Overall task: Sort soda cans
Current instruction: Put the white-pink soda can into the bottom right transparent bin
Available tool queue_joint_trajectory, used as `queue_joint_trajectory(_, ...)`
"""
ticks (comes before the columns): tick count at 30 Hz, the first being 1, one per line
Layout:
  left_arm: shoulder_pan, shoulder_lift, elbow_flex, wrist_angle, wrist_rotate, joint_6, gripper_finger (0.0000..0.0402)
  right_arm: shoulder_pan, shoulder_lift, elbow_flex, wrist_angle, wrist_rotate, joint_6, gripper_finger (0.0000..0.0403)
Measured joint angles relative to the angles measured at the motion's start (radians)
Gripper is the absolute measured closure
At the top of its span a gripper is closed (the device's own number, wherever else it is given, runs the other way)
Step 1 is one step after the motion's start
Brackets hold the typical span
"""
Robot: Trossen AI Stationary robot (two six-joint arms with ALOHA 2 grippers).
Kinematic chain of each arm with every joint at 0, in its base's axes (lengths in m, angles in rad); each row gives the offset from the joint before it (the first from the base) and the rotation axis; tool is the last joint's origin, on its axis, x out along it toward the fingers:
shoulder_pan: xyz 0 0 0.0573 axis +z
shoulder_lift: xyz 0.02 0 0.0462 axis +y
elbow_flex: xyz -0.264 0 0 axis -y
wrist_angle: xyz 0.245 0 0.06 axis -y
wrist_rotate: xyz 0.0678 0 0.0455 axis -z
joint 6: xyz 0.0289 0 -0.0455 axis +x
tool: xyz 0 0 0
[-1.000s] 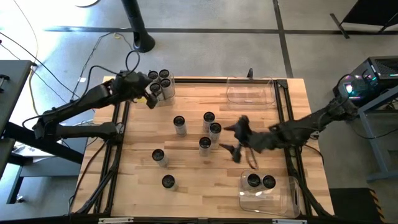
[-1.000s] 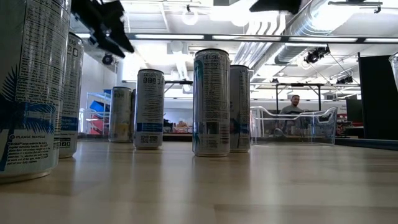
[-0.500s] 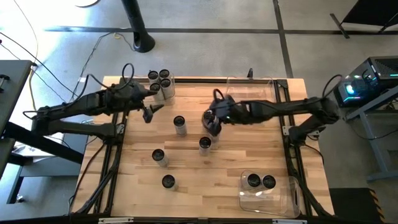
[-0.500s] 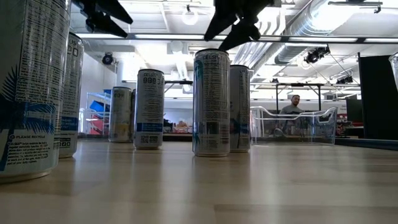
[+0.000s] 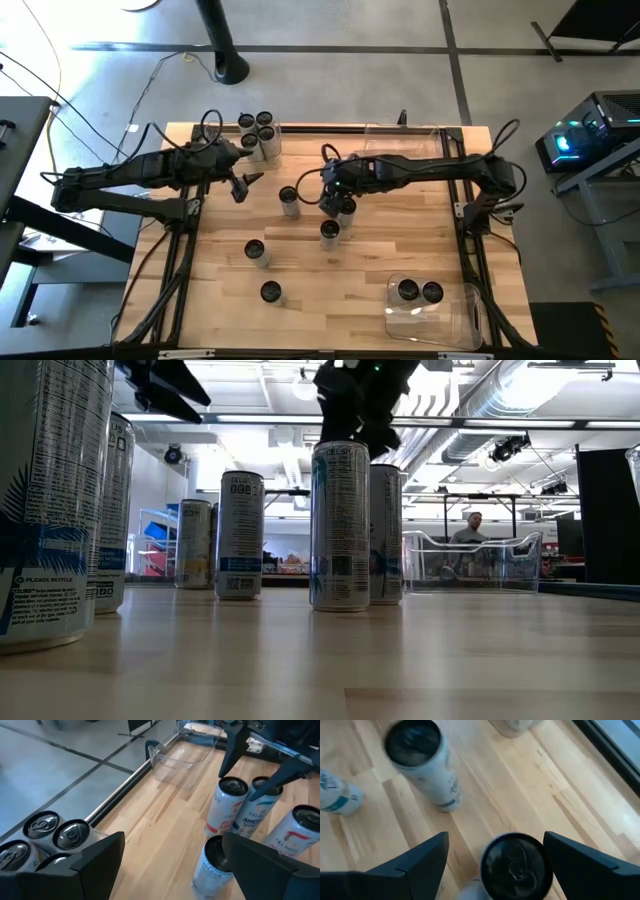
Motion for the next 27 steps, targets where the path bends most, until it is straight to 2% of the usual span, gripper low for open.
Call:
queue_joint_trajectory(7, 0.000, 0.000, 0.000, -0.015, -0.004, -0.001, 0.0071, -0.016, 0.010, -0.007, -0.069, 0.046, 0.044, 0.0082)
queue_joint_trajectory(23, 0.001, 0.000, -0.001, -0.016, -0.005, -0.002, 0.0071, -0.017, 0.041, -0.018, -0.092, -0.024, 0.024, 0.0083)
queue_joint_trajectory(27, 0.001, 0.002, -0.001, -0.018, -0.006, -0.005, 0.0071, -0.017, 0.058, -0.018, -0.088, -0.025, 0.010, 0.0099)
